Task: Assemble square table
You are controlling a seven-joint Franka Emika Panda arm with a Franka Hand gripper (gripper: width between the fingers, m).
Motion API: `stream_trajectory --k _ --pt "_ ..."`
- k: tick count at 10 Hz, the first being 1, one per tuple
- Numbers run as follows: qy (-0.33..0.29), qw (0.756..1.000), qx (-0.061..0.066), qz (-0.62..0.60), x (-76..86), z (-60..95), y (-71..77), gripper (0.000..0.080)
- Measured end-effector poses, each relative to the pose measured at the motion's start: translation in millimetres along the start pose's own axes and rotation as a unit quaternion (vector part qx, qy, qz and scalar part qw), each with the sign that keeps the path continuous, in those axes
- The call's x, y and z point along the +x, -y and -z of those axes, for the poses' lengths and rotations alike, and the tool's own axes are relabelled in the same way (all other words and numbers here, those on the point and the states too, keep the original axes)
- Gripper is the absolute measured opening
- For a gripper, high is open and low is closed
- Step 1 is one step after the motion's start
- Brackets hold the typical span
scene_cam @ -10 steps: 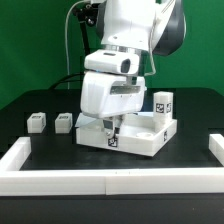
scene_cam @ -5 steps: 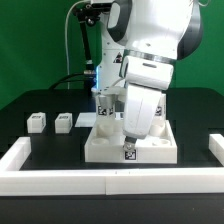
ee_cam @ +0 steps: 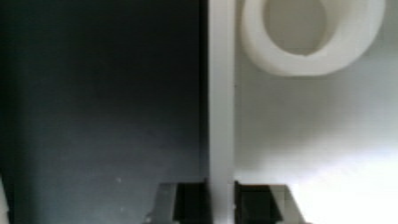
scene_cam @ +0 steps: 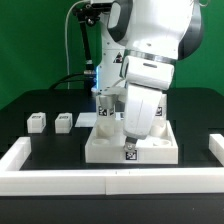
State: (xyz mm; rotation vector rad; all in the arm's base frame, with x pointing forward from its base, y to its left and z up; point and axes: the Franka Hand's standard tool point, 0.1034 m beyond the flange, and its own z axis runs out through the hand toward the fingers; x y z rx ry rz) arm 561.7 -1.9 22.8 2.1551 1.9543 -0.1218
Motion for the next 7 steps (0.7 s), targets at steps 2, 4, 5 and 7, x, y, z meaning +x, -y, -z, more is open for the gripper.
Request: stream_trajectory --k 2,4,5,7 --pt "0.001 1.000 0.002 -0.004 20.3 3.0 -19.2 0.0064" --pt "0.004 1.000 0.002 0.003 32.7 4.7 -40.4 0.0064" --pt "0.003 1.000 0.001 0.000 31.0 3.5 -39.0 0.0064" --pt "0.003 1.000 0.002 -0.001 30.2 3.2 -38.8 0.0064"
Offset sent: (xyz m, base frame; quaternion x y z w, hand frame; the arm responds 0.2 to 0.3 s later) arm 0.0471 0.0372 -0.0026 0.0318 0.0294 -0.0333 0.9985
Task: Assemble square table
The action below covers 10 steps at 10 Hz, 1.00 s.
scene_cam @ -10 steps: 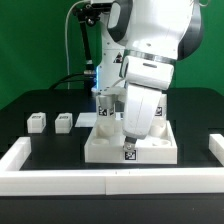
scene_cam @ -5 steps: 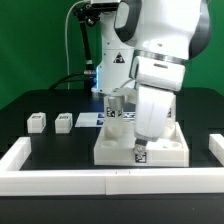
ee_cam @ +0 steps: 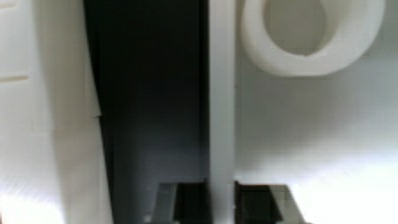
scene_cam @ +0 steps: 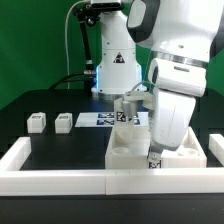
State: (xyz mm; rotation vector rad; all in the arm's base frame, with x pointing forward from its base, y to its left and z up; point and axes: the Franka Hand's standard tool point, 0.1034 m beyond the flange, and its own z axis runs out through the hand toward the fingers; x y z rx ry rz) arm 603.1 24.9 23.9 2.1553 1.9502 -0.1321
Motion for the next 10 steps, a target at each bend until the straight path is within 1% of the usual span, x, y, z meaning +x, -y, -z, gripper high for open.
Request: stream_trajectory --k 2,3,5,6,8,10 --pt "0.000 1.000 0.000 0.001 -0.5 -0.2 -0.1 0.0064" --pt "0.000 0.999 -0.003 0.032 0.9 -0.4 -3.2 0.0064" --pt "0.006 0.999 -0.014 0.050 12.5 1.7 -11.5 0.0064" --pt "0.006 0.999 -0.015 0.038 14.8 2.4 -11.3 0.0064" --pt "0.006 0.999 -0.014 0.036 12.7 1.9 -11.6 0.0064" --pt "0.006 0.999 -0.014 0.030 14.0 2.0 -11.8 0.0064"
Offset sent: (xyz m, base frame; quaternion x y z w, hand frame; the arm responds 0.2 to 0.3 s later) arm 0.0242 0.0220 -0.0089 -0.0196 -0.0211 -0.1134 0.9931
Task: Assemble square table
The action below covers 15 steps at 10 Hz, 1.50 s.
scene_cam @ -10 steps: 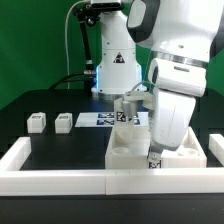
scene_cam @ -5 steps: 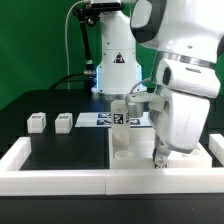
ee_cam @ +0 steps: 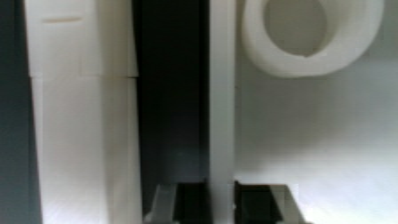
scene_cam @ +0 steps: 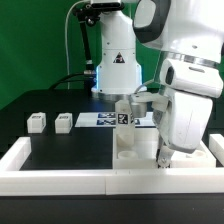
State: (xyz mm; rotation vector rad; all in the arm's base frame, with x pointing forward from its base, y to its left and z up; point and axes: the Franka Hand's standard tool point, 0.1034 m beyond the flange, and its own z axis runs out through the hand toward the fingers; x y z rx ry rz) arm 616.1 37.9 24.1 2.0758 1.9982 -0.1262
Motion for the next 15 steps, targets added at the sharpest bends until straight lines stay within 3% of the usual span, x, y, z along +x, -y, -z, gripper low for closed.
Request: stream_trajectory --k 3,5,9,10,12,13,14,15 --pt "-0.004 1.000 -0.002 -0.006 16.8 2.8 -9.7 0.0064" --pt "0.001 1.000 0.007 -0.009 26.2 5.1 -14.3 0.0064" --pt "0.005 1.000 0.012 -0.013 22.2 4.5 -14.2 0.0064" --pt "0.009 1.000 0.021 -0.012 21.4 3.6 -9.0 0.0064" --pt "0.014 0.999 0.040 -0.011 21.0 4.8 1.6 0.0380" --pt "0.017 0.999 0.049 -0.010 20.9 6.1 6.9 0.0380" --pt "0.019 0.998 0.057 -0.009 20.4 6.9 11.0 0.0558" --pt "0.021 0.998 0.060 -0.009 19.8 7.2 12.7 0.0621"
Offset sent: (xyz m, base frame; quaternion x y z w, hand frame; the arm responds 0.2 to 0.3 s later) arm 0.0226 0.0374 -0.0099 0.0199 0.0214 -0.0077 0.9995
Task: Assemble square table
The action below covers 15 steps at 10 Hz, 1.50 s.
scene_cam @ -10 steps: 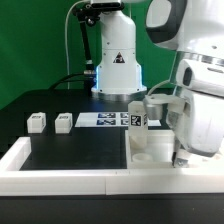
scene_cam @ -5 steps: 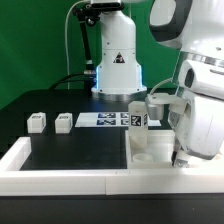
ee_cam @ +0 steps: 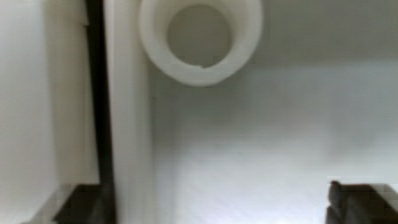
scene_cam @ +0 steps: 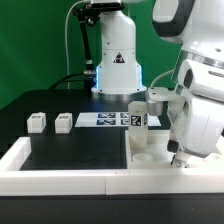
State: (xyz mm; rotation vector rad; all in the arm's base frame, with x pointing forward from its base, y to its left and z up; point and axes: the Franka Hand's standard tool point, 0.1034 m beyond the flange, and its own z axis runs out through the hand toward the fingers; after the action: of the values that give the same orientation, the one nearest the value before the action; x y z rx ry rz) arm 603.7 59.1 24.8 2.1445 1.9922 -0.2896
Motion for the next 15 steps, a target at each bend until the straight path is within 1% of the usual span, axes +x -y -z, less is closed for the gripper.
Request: stream_trajectory --k 1,2,4,5,6,7,9,10,12,15 --pt "0.001 1.000 0.001 0.000 -0.4 0.1 0.7 0.0621" --pt "0.001 1.000 0.002 0.000 -0.6 0.1 1.0 0.0644" --pt "0.002 1.000 0.003 0.001 -1.6 0.5 1.2 0.0648" --pt "0.007 1.000 0.007 0.007 -6.2 3.4 1.5 0.0649" --pt "0.008 1.000 0.002 0.002 -7.8 10.5 1.0 0.0649" --pt "0.006 1.000 -0.008 -0.007 -9.2 20.5 3.3 0.0649" --pt "0.000 0.998 -0.015 -0.058 -13.0 43.8 9.5 0.0649" --pt "0.001 0.994 -0.011 -0.105 -14.4 50.5 14.7 0.0649" --pt "0.025 0.978 0.017 -0.207 -16.6 53.9 26.7 0.0649" --pt "0.027 0.976 0.019 -0.213 -15.9 51.3 25.8 0.0649"
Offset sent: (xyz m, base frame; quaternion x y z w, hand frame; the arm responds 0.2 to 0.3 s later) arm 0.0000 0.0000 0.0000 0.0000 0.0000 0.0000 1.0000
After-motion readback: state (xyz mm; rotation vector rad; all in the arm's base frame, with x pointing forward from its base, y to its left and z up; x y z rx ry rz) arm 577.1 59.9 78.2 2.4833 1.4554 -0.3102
